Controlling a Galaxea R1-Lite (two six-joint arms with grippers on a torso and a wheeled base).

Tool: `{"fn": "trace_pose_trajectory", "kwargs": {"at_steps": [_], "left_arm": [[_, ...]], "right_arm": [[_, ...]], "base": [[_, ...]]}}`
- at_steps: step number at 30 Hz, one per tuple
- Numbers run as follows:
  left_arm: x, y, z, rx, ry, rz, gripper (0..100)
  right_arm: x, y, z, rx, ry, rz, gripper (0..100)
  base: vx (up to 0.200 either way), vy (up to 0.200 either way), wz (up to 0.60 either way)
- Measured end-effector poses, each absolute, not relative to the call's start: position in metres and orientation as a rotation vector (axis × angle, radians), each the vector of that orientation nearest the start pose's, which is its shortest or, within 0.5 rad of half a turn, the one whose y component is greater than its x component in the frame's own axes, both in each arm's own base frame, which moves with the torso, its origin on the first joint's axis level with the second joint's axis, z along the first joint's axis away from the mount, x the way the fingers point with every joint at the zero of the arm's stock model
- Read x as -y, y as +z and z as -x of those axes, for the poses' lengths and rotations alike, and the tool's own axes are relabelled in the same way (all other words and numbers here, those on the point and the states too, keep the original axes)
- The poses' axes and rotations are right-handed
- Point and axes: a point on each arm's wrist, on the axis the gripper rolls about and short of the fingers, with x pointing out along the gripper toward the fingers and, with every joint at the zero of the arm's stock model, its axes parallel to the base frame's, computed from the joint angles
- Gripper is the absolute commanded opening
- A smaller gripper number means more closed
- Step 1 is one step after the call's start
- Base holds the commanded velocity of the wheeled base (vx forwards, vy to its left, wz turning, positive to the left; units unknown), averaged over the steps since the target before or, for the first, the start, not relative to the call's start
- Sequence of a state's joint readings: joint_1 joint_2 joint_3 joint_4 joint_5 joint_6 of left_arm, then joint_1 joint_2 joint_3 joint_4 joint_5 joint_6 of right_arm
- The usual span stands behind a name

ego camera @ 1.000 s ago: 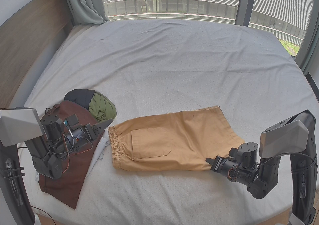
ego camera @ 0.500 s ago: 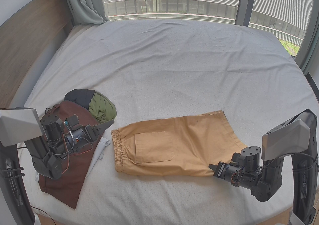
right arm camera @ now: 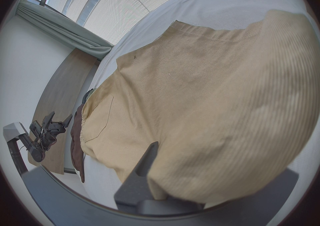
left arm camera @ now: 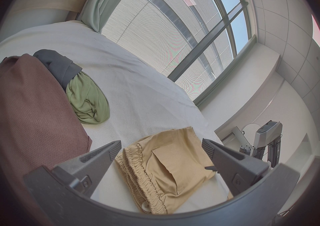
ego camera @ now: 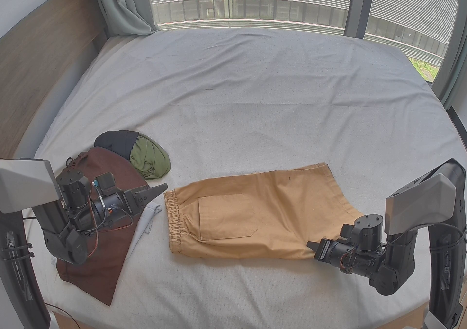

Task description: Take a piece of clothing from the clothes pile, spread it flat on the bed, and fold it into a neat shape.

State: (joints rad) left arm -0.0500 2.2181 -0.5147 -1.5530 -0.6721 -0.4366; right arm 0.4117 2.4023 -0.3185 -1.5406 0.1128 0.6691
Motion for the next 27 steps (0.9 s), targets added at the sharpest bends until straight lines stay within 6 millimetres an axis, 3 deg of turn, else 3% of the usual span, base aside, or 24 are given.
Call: {"fn": "trace_pose_trajectory", "kwargs": {"at_steps": [1, 2, 9, 17, 27], "left_arm": [[0.030, 0.042, -0.328, -0.300, -0.679, 0.463, 100], [0.031, 0.043, -0.328, -0.297, -0.679, 0.462, 100], [0.035, 0.050, -0.324, -0.287, -0.700, 0.461, 100], [0.037, 0.054, -0.322, -0.282, -0.708, 0.458, 100], [0.036, 0.055, -0.322, -0.277, -0.717, 0.453, 100]], "right_arm": [[-0.118, -0.040, -0.264, -0.690, 0.308, -0.556, 0], [-0.118, -0.040, -0.264, -0.690, 0.308, -0.556, 100], [-0.120, -0.040, -0.262, -0.700, 0.318, -0.550, 100], [-0.118, -0.038, -0.237, -0.780, 0.371, -0.493, 100], [-0.121, -0.015, -0.213, -0.799, 0.517, -0.465, 100]], "base": [[0.000, 0.000, 0.00], [0.000, 0.000, 0.00], [0.000, 0.000, 0.00], [0.000, 0.000, 0.00], [0.000, 0.000, 0.00]]}}
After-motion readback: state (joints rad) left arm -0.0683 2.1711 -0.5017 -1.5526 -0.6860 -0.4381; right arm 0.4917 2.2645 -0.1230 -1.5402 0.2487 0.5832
